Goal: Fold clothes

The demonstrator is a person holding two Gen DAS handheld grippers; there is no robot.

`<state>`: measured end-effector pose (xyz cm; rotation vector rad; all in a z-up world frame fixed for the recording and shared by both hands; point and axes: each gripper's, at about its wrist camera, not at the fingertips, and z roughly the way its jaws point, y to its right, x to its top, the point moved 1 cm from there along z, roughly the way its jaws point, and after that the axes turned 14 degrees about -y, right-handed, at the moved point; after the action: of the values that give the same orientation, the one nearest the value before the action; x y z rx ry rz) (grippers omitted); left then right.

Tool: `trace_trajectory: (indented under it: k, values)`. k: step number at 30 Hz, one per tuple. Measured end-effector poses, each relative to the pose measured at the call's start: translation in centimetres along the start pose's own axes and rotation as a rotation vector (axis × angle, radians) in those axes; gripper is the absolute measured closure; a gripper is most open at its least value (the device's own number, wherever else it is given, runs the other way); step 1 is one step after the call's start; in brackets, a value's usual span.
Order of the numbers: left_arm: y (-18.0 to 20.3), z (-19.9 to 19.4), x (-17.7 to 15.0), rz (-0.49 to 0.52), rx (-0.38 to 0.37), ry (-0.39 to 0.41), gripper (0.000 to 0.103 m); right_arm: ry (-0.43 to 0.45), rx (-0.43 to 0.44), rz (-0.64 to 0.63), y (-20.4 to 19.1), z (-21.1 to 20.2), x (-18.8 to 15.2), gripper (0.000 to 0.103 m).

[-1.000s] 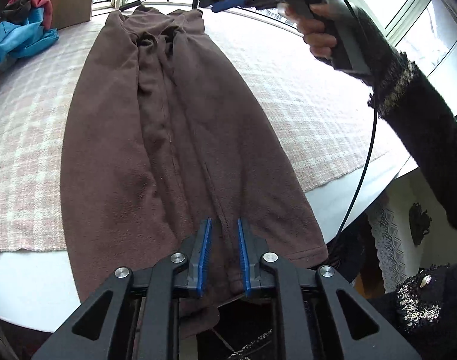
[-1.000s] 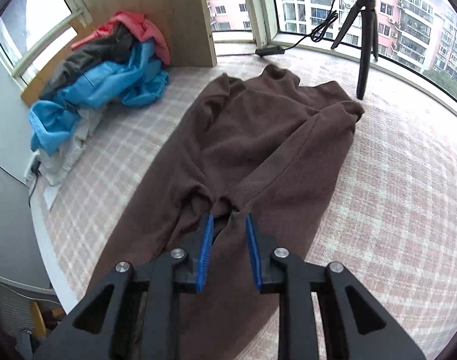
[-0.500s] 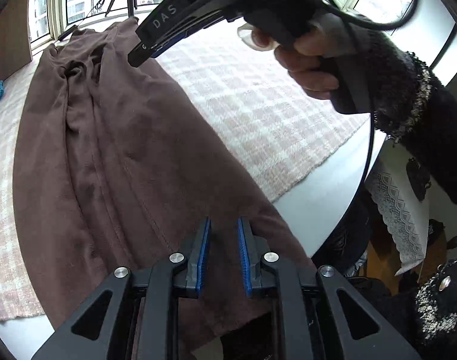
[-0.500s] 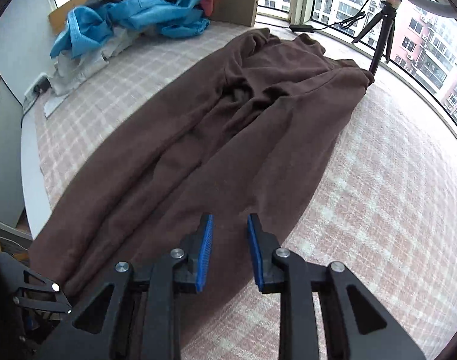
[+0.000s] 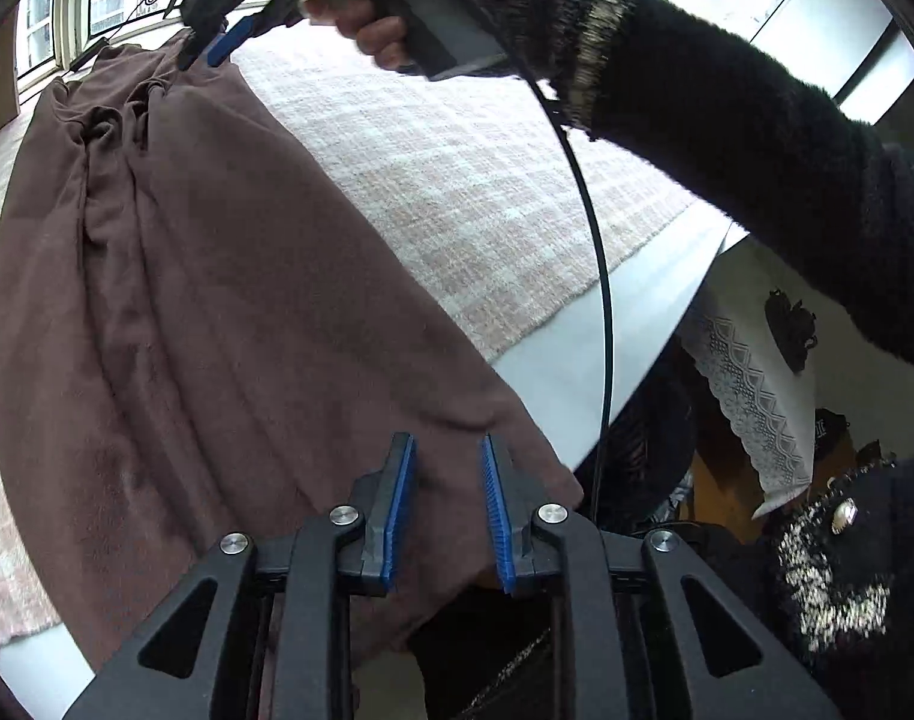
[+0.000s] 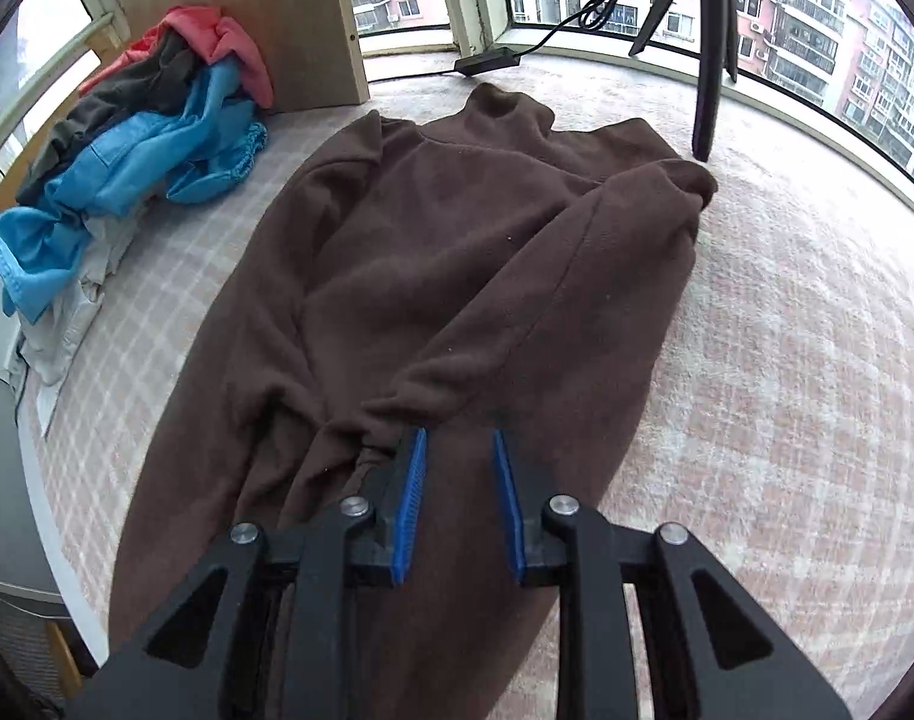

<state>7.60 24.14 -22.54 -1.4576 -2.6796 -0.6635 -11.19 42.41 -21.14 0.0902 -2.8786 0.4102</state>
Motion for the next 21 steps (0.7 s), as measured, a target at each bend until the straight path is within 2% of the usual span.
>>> trace_trajectory:
  k: [1, 2, 4, 8, 10, 12, 15, 16, 17, 21]
  values:
    - [-0.3, -0.5, -0.3, -0.017, -0.003, 0.001, 0.082, -0.004, 0.013, 0.014, 0.4, 0.2, 0.4, 0.08]
    - [-0.6, -1.1, -0.7, -0.034, -0.006, 0.001, 0.082, -0.007, 0.025, 0.018, 0.4, -0.4, -0.9, 0.08]
    - [-1.3, -2.1, -0.9, -0.063, 0.001, 0.007, 0.082, -0.018, 0.053, 0.015, -0.2, -1.5, -5.1, 0.08]
    - [-2.3, -4.3, -0.9, -0.056, 0.035, 0.041, 0.082, -0.061, 0.113, -0.009, -3.0, -1.1, -13.9, 0.08]
    - [-2.6, -5.4, -0.8, -0.054, 0.05, 0.058, 0.082, -0.088, 0.089, -0.039, -4.9, -0.1, -17.9, 0.078]
    - [-3.0, -6.6, -0.6, -0.051, 0.066, 0.075, 0.078, -0.087, -0.019, -0.116, -7.0, 0.1, -21.3, 0.077]
    - [-4.4, -7.5, -0.6, -0.076, 0.104, 0.096, 0.078, -0.141, -0.194, -0.217, -8.7, -0.9, -24.1, 0.078]
    - [-4.7, -7.6, -0.6, -0.077, 0.11, 0.097, 0.078, -0.132, -0.219, -0.227, -8.9, -1.6, -24.6, 0.078]
    - [-4.8, -7.4, -0.6, -0.074, 0.121, 0.095, 0.078, -0.11, -0.231, -0.228, -9.1, -2.6, -24.8, 0.078]
    - [-4.1, -5.8, -0.5, -0.041, 0.127, 0.075, 0.078, -0.065, -0.145, -0.186, -9.9, -3.1, -25.3, 0.078]
